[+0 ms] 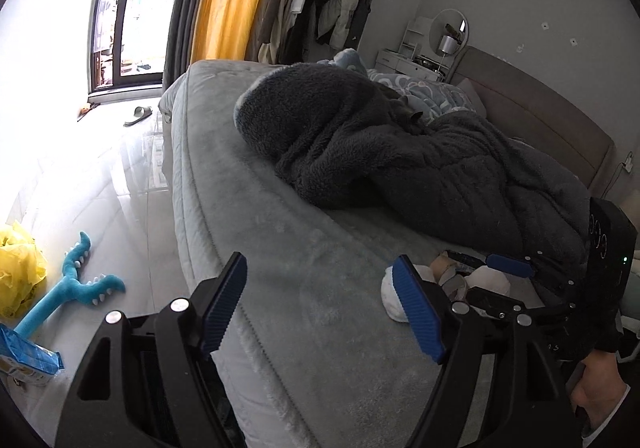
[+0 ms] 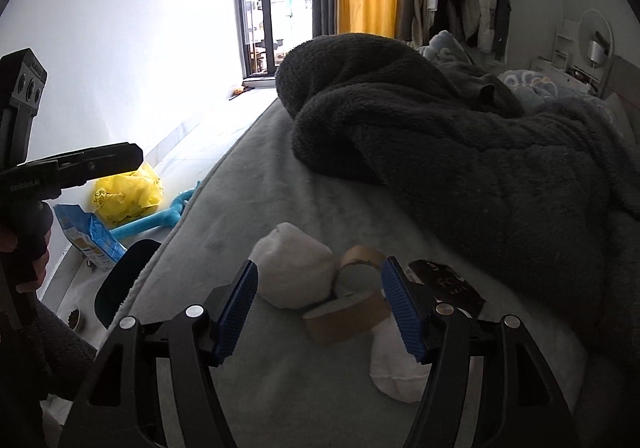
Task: Collect trash
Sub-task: 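Move the right gripper back toward the tissue balls and tape roll, then grasp a white tissue ball with the left gripper while the right gripper grasps another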
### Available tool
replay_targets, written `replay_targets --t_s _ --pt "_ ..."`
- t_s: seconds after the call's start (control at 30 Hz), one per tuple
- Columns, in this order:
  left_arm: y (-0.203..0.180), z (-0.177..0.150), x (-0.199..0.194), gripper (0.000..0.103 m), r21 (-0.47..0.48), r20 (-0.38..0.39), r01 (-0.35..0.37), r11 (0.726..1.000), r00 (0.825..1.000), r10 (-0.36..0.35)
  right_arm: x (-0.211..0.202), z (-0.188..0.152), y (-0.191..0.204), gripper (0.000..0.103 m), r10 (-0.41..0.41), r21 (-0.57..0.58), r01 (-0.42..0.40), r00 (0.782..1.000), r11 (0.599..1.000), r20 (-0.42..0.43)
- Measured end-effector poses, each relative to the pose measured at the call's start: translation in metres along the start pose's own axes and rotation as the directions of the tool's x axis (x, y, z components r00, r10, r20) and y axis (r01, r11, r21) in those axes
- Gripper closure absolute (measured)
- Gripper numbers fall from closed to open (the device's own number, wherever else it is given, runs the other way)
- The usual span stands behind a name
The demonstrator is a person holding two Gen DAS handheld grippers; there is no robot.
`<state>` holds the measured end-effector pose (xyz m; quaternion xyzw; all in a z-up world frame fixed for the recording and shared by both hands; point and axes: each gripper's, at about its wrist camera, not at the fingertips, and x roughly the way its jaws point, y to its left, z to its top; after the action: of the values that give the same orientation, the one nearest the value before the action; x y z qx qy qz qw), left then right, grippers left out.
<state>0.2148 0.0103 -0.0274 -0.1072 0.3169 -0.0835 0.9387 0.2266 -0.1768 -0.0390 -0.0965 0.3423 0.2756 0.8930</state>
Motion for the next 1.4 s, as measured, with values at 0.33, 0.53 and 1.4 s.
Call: replay_targets --t_s 0.33,0.53,1.4 --pt "-0.037 -0.013 0.038 0.022 0.015 -0.083 0.059 0.998 0.995 -0.058 0.001 -0.027 -0.038 0.035 -0.057 0.029 0.059 0.996 0.998 -0.072" --pt "-0.054 -0.019 0.059 0.022 0.004 -0.116 0.078 0.997 0.990 -0.077 0.002 -0.042 -0.051 0.033 -0.095 0.018 0.098 0.989 0.995 -0.114" --pt "-0.088 -0.046 0.117 0.037 0.024 -0.231 0.035 0.999 0.973 -0.028 -0.021 -0.066 -0.102 0.070 -0.053 0.240 0.067 0.997 0.968 -0.064"
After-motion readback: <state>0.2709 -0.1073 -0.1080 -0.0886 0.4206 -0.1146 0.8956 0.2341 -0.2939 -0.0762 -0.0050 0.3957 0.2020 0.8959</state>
